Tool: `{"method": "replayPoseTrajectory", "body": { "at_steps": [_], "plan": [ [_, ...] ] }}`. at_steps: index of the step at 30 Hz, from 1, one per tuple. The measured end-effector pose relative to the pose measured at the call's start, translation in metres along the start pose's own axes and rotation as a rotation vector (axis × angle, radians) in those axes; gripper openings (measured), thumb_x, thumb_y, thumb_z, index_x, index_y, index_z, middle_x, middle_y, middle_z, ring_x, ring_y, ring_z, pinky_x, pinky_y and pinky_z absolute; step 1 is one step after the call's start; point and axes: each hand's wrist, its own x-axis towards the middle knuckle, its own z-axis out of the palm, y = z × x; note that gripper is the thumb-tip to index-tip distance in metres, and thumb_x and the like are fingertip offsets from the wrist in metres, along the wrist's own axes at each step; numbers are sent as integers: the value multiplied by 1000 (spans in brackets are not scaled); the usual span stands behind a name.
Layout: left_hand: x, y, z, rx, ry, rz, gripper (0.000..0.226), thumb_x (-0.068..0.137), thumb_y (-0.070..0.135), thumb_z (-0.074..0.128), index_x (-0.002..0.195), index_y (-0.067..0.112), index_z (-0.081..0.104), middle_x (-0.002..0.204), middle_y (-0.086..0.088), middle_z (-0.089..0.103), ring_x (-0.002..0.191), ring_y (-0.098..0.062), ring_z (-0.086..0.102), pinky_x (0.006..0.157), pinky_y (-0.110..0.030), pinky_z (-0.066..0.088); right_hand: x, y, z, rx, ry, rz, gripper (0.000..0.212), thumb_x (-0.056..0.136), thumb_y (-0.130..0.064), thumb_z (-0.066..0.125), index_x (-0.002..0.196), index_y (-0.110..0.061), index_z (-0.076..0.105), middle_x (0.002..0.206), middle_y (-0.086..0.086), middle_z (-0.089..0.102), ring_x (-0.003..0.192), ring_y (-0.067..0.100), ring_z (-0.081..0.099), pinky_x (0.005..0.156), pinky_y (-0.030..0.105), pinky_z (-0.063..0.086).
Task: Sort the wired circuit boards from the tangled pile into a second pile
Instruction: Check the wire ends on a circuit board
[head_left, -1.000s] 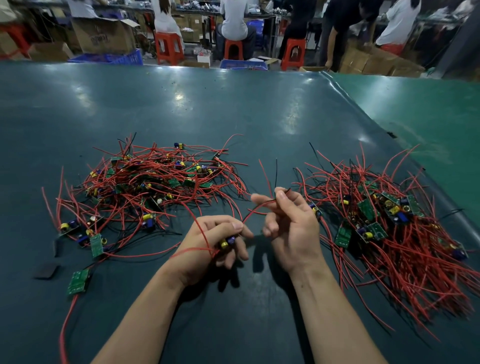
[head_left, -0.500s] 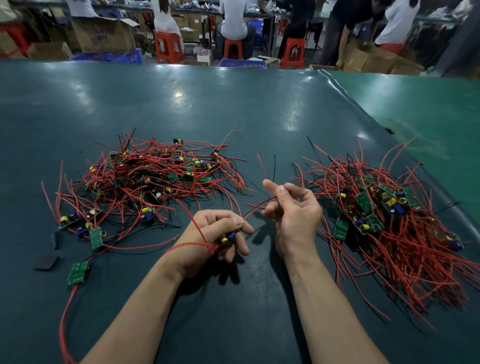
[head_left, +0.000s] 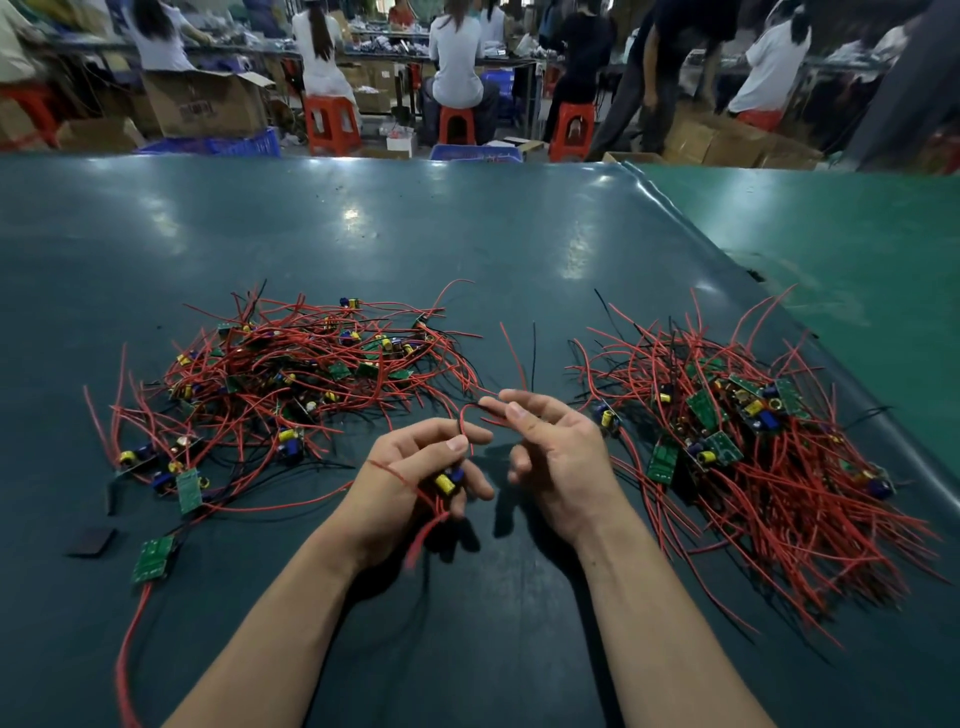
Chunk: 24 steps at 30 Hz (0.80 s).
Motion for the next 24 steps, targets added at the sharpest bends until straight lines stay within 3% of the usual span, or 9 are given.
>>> {"method": "replayPoseTrajectory", "body": {
  "at_steps": [5,9,12,14,17,21,24],
  "plan": [
    [3,2,3,-101,183,73,14,92,12,52,99,4,61,77,-20,72,44,-16,52,44,-20,43,-2,9,6,-74,41,-61,31,92,2,60,119,-13,54,110,8,72,47,13,57,52,29,55],
    [6,4,4,-359,333,155,10,98,5,46,92,10,51,95,-20,74,68,-23,71,59,-27,58,-8,14,10,-376,-112,-133,34,89,9,61,105,-20,67,102,6,73,71,9,66,53,19,51],
    [8,4,0,-401,443,230,12,101,3,45,92,8,51,94,-17,75,81,-24,74,65,-30,60,-12,18,15,-503,-197,-173,40,88,6,65,105,-29,68,88,-1,72,67,5,61,55,14,47],
    [9,2,0,-358,499,279,9,99,2,49,93,7,53,96,-17,74,85,-25,73,70,-32,61,-14,18,15,-448,-202,-191,32,87,-3,69,107,-28,71,88,1,74,64,8,58,53,16,47],
    [9,-3,4,-253,468,319,0,91,5,60,91,5,59,98,-17,74,90,-25,73,72,-31,60,-15,17,16,-302,-171,-216,16,91,-8,65,103,-13,75,88,4,76,57,10,61,47,20,49],
    [5,-6,6,-110,359,283,23,76,17,72,93,5,64,97,-19,74,89,-26,73,81,-33,59,-10,18,17,-185,29,-204,14,93,-8,63,89,-16,74,68,0,69,45,8,51,39,19,41],
    [7,-8,3,-43,319,218,30,74,8,73,103,4,64,99,-16,75,91,-23,72,85,-33,58,-7,19,18,-208,100,-228,9,93,-11,65,86,-11,71,60,-4,63,45,8,51,39,19,41]
  ]
}}
